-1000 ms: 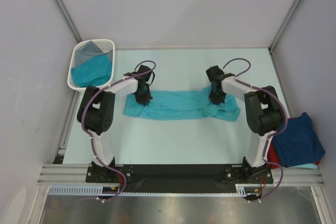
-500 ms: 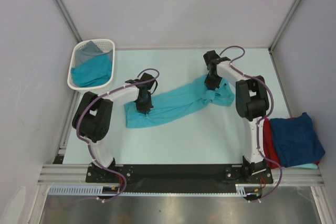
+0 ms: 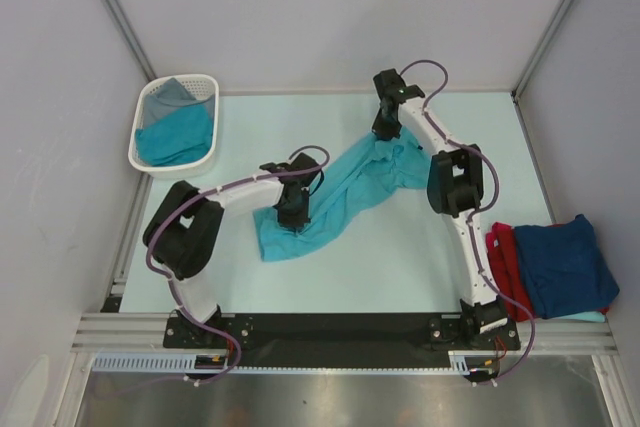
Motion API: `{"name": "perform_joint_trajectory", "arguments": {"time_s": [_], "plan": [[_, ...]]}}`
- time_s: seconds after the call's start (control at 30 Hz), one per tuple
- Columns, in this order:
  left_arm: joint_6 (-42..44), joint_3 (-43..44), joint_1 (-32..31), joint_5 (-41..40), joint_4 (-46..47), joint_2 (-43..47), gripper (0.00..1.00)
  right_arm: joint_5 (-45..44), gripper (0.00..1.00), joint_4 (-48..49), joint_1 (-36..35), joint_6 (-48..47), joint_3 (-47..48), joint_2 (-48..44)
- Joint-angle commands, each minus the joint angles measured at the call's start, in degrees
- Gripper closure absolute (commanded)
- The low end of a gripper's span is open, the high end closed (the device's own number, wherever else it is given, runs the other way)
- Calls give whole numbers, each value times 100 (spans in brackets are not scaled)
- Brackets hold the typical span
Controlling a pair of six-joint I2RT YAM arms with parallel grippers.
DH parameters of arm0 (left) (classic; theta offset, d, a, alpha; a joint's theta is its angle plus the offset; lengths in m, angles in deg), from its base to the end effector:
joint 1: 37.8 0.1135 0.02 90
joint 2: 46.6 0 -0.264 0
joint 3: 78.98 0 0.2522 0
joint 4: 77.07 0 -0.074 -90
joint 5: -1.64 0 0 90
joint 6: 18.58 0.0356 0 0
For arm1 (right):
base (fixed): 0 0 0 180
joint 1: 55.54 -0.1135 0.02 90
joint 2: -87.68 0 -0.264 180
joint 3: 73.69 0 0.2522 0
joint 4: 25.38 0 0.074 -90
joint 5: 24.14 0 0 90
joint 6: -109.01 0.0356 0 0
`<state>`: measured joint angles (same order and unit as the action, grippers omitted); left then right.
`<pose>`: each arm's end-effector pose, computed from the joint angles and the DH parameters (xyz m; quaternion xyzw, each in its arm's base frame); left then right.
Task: Fold and stack the t-shirts
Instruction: Rotate the tshirt 90 degrees
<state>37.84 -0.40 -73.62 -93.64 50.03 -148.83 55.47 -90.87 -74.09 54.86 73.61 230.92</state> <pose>0.2714 -0.1919 0.1639 0.0140 0.9920 -0.0290 0.1222 0.5094 0.1642 0.1936 0.1672 0.9508 0.0343 0.2587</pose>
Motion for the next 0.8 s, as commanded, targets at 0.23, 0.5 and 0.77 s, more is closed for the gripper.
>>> {"name": "perform_joint_trajectory", "arguments": {"time_s": [0.23, 0.5, 0.77], "plan": [[-17, 189, -198, 115, -279, -24, 100, -341, 100, 188, 9, -140, -1161, -699], [18, 400, -189, -43, -358, -200, 100, -709, 100, 312, 44, -237, -2180, -1456], [71, 506, -189, -79, -341, -376, 100, -789, 100, 602, 149, -421, -2473, -2010]]}}
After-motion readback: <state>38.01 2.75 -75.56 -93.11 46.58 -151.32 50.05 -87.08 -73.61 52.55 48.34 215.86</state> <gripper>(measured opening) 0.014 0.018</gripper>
